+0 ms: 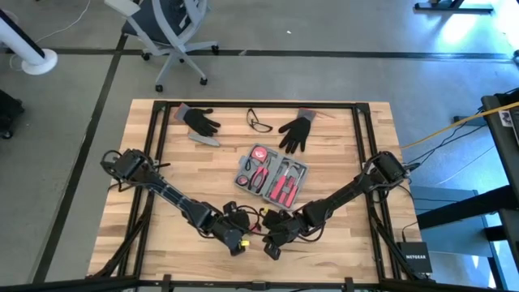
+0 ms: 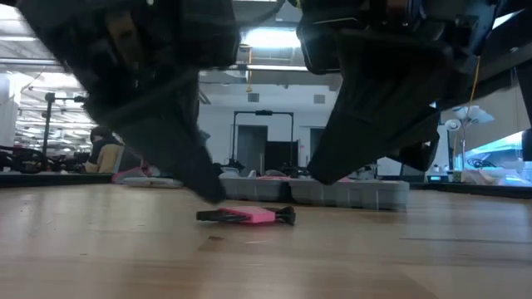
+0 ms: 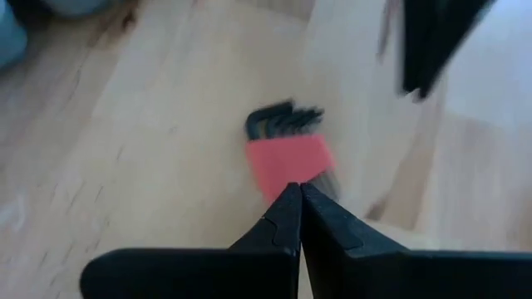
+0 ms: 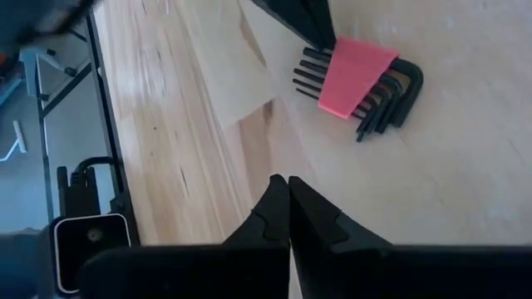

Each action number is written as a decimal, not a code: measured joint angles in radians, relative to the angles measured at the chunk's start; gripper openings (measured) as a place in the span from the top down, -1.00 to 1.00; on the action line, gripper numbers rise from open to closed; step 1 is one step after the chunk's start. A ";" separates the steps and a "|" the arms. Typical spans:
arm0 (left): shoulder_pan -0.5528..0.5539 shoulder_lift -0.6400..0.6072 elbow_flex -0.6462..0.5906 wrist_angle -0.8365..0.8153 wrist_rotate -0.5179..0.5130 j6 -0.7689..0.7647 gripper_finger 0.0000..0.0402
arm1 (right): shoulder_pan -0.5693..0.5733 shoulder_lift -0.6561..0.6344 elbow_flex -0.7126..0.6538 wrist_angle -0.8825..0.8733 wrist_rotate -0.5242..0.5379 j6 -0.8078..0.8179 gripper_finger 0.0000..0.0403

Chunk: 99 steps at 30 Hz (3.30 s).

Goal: Prefit tool cases

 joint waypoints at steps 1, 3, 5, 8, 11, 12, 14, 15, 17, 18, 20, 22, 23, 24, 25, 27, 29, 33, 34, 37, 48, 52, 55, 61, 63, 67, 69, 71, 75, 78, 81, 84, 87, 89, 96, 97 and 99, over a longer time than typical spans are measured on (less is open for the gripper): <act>-0.002 -0.003 0.001 0.008 0.000 0.003 1.00 | 0.000 0.000 0.000 0.000 0.000 0.000 1.00; -0.003 -0.005 0.002 0.008 0.002 0.008 1.00 | 0.000 0.000 0.000 0.000 0.000 0.000 1.00; -0.004 -0.003 0.000 0.012 0.017 0.030 1.00 | 0.000 0.000 0.000 -0.001 0.001 -0.001 1.00; -0.003 -0.003 0.001 0.056 0.039 0.084 1.00 | -0.001 0.000 0.000 0.000 0.008 -0.001 1.00; 0.004 0.007 0.001 0.055 0.045 0.116 1.00 | -0.002 0.000 0.000 0.000 0.008 -0.002 1.00; 0.007 0.014 0.001 0.053 0.050 0.118 1.00 | -0.002 0.000 0.001 0.000 0.008 -0.002 1.00; 0.019 0.028 0.001 0.058 0.073 0.130 1.00 | -0.002 0.000 0.001 0.001 0.008 -0.001 1.00; 0.024 0.033 0.001 0.061 0.078 0.132 1.00 | -0.002 0.000 0.001 0.002 0.008 -0.001 1.00; 0.032 0.039 0.001 0.062 0.080 0.134 1.00 | -0.002 0.000 0.001 0.008 0.001 -0.001 1.00; 0.035 0.043 0.001 0.063 0.080 0.134 1.00 | -0.002 0.000 0.001 0.013 -0.002 -0.001 1.00; 0.037 0.045 0.001 0.064 0.080 0.134 1.00 | -0.002 -0.004 0.001 0.032 -0.009 -0.005 1.00; 0.039 0.045 -0.002 0.066 0.080 0.133 1.00 | -0.002 -0.017 0.001 0.045 -0.007 -0.019 1.00; 0.039 0.045 -0.003 0.067 0.080 0.131 1.00 | -0.004 -0.028 0.001 0.037 0.011 -0.024 1.00; 0.039 0.045 -0.004 0.067 0.080 0.129 1.00 | -0.009 -0.040 0.001 0.023 0.029 -0.026 1.00; 0.038 0.046 -0.004 0.067 0.081 0.129 1.00 | -0.015 -0.053 0.002 0.002 0.050 -0.026 1.00; 0.037 0.046 -0.004 0.069 0.079 0.126 1.00 | -0.039 -0.067 0.003 -0.052 0.084 -0.026 1.00; 0.037 0.050 -0.005 0.071 0.079 0.113 1.00 | -0.063 -0.068 0.003 -0.092 0.096 -0.023 1.00; 0.037 0.051 -0.005 0.070 0.076 0.096 1.00 | -0.100 -0.060 0.002 -0.104 0.080 -0.051 1.00; 0.037 0.051 -0.005 0.070 0.075 0.096 1.00 | -0.102 -0.058 0.002 -0.108 0.072 -0.056 1.00; 0.038 0.052 -0.005 0.069 0.071 0.096 1.00 | -0.099 -0.058 0.002 -0.105 0.062 -0.064 1.00; 0.040 0.055 -0.007 0.098 0.058 0.077 1.00 | -0.085 0.085 0.005 0.061 0.021 -0.049 1.00; 0.040 0.055 -0.007 0.098 0.051 0.074 1.00 | -0.073 0.103 0.008 0.072 0.010 -0.052 1.00; 0.041 0.055 -0.007 0.101 0.045 0.073 1.00 | -0.090 0.044 0.000 0.031 0.012 -0.109 1.00; 0.041 0.055 -0.007 0.101 0.041 0.073 1.00 | -0.134 -0.062 0.002 -0.058 0.081 -0.160 1.00; 0.041 0.055 -0.007 0.100 0.041 0.073 1.00 | -0.132 -0.050 -0.002 -0.073 0.055 -0.168 1.00; 0.040 0.055 -0.007 0.099 0.041 0.061 1.00 | -0.109 -0.007 -0.003 -0.052 0.044 -0.145 1.00; 0.040 0.055 -0.007 0.099 0.041 0.050 1.00 | -0.097 0.029 -0.022 -0.003 0.039 -0.136 1.00; 0.040 0.055 -0.007 0.099 0.042 0.045 1.00 | -0.079 0.066 -0.027 0.026 0.021 -0.118 1.00; 0.040 0.055 -0.007 0.097 0.043 0.043 1.00 | -0.066 0.099 -0.038 0.038 -0.024 -0.101 1.00; 0.040 0.055 -0.007 0.096 0.044 0.043 1.00 | -0.080 0.042 -0.045 0.033 -0.034 -0.156 1.00; 0.040 0.055 -0.007 0.094 0.044 0.043 1.00 | -0.104 -0.035 -0.048 -0.004 -0.010 -0.181 1.00; 0.040 0.055 -0.006 0.090 0.043 0.043 1.00 | -0.119 -0.093 -0.042 -0.024 0.058 -0.201 1.00; 0.040 0.055 -0.006 0.089 0.044 0.035 1.00 | -0.120 -0.084 -0.047 -0.038 0.070 -0.201 1.00; 0.040 0.055 -0.006 0.088 0.041 0.033 1.00 | -0.116 -0.066 -0.047 -0.020 0.063 -0.184 1.00; 0.039 0.052 -0.006 0.077 0.044 0.027 1.00 | -0.069 0.069 -0.058 0.088 0.011 -0.113 1.00; 0.039 0.052 -0.006 0.077 0.044 0.026 1.00 | -0.067 0.079 -0.055 0.074 0.010 -0.107 1.00; 0.039 0.052 -0.006 0.078 0.047 0.023 1.00 | -0.066 0.074 -0.055 0.051 0.008 -0.110 1.00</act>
